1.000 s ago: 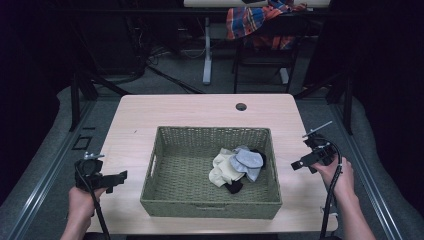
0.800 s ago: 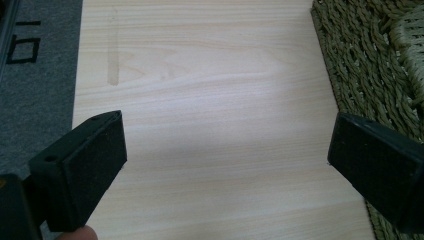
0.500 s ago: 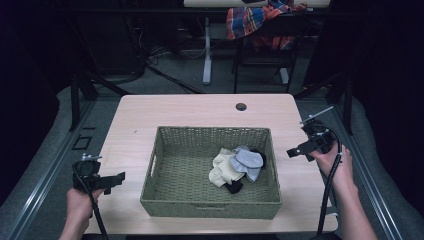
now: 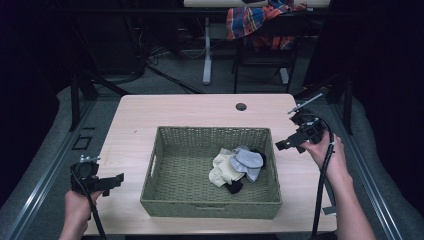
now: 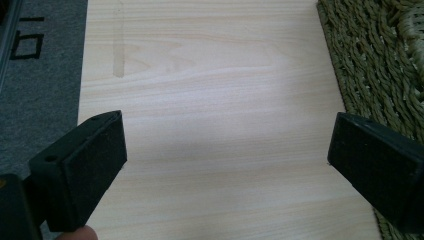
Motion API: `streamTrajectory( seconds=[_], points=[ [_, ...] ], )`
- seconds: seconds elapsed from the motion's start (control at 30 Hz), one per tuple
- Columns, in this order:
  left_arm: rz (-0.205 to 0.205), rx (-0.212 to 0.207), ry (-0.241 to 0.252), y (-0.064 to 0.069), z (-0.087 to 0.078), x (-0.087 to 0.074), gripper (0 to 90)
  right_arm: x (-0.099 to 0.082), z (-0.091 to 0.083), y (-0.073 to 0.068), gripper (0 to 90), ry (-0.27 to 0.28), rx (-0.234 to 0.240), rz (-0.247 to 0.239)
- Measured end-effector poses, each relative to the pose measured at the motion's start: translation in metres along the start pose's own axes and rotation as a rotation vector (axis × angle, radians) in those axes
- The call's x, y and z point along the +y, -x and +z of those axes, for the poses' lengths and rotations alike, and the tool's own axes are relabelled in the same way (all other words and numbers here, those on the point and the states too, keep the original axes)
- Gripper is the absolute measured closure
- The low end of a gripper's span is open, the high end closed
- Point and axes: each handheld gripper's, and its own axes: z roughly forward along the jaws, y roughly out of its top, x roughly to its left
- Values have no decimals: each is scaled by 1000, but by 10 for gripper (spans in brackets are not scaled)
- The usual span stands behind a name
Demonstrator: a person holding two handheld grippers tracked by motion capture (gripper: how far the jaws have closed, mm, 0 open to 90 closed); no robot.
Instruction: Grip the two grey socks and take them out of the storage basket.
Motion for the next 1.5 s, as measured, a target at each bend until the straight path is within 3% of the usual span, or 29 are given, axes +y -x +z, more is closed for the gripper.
streamTrajectory(
  seconds=[0.17,0.43,0.53,0.57,0.8,0.87,0.97,1.13,1.17,1.23,1.47,1.5],
  points=[
    [6,0,-2,2,0,1,24,19,3,-20,3,-11,17,-64],
    [6,-1,-3,1,2,2,24,42,11,-38,0,-17,52,-117],
    [3,-6,-5,2,2,2,24,53,21,-46,0,-27,90,-147],
    [6,-6,-1,2,2,2,24,60,33,-50,0,-51,93,-150],
    [6,-8,-7,0,3,2,24,64,57,-59,9,-84,81,-200],
    [4,-11,-7,0,3,3,24,64,67,-62,106,-89,84,-206],
    [10,-13,1,3,3,3,24,63,74,-63,134,-119,73,-212],
    [21,-12,-5,3,3,4,25,59,85,-63,299,-157,41,-223],
    [23,-14,-11,4,3,4,26,58,89,-65,297,-153,33,-213],
    [26,-12,-12,4,3,4,26,58,95,-67,353,-195,4,-238],
    [27,-9,-9,5,4,4,26,62,111,-76,399,-243,-35,-270],
    [29,-10,-10,5,4,4,27,62,116,-77,407,-247,-35,-257]
  ],
)
